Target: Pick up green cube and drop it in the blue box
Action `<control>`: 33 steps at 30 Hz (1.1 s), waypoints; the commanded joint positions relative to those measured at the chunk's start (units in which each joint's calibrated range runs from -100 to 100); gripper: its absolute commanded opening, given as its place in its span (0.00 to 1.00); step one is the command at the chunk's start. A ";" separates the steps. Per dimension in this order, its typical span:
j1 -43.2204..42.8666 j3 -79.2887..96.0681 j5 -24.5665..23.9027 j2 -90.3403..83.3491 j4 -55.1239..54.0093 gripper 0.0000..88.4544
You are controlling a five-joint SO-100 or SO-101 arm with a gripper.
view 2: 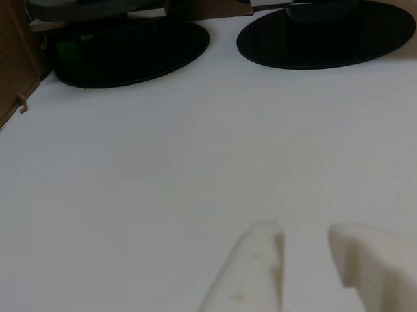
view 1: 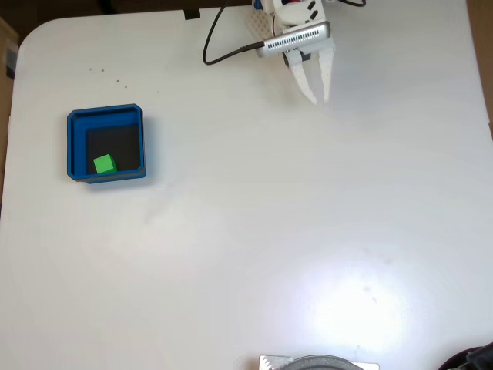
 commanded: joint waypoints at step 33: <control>-0.18 0.27 -0.15 -1.17 0.14 0.02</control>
